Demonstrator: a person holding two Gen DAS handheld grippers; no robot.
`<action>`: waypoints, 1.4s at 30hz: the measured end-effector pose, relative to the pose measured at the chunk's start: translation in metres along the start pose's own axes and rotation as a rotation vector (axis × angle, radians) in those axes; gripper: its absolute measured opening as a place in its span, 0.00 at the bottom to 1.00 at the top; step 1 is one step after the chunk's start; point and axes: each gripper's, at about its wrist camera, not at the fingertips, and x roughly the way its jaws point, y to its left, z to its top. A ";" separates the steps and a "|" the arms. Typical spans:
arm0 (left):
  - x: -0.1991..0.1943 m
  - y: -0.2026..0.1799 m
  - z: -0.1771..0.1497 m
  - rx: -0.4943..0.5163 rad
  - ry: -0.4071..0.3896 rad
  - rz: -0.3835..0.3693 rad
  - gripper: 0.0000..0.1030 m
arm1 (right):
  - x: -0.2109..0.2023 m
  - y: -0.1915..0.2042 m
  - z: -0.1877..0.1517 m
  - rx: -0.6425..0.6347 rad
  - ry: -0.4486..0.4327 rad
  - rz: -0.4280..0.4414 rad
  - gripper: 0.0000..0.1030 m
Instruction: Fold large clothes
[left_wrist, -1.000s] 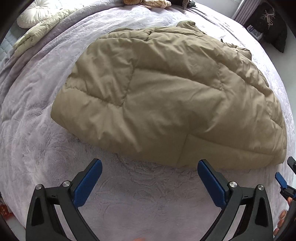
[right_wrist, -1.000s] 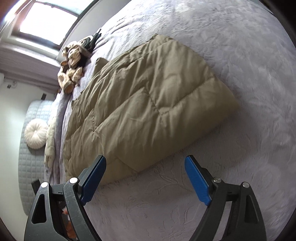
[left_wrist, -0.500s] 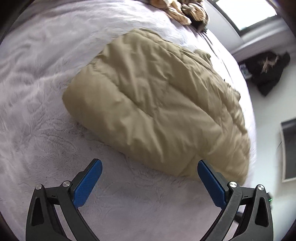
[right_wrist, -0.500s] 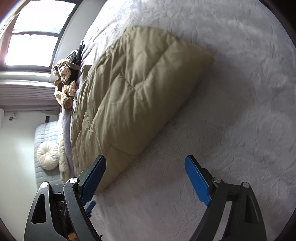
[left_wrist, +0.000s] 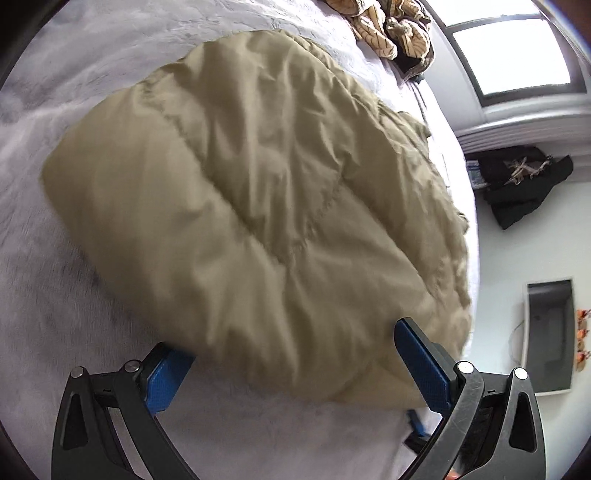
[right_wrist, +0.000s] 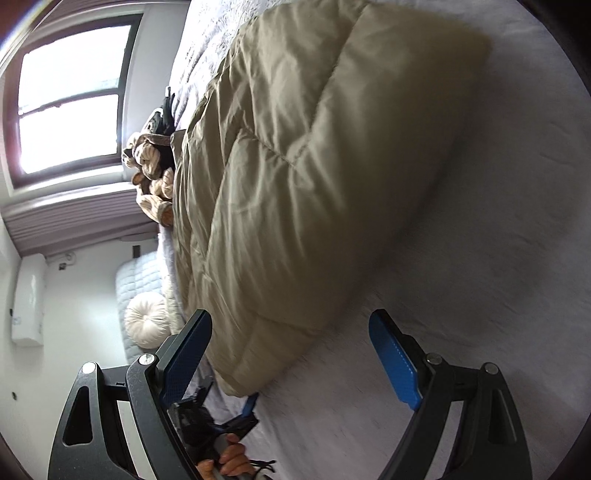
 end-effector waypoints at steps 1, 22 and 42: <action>0.003 -0.001 0.003 0.010 -0.001 0.004 1.00 | 0.003 0.001 0.002 0.003 -0.001 0.003 0.86; 0.028 0.001 0.035 -0.132 -0.114 -0.131 0.35 | 0.056 -0.012 0.034 0.136 -0.055 0.194 0.77; -0.085 0.006 -0.024 0.088 -0.007 -0.288 0.23 | -0.019 -0.021 -0.051 0.097 0.015 0.283 0.24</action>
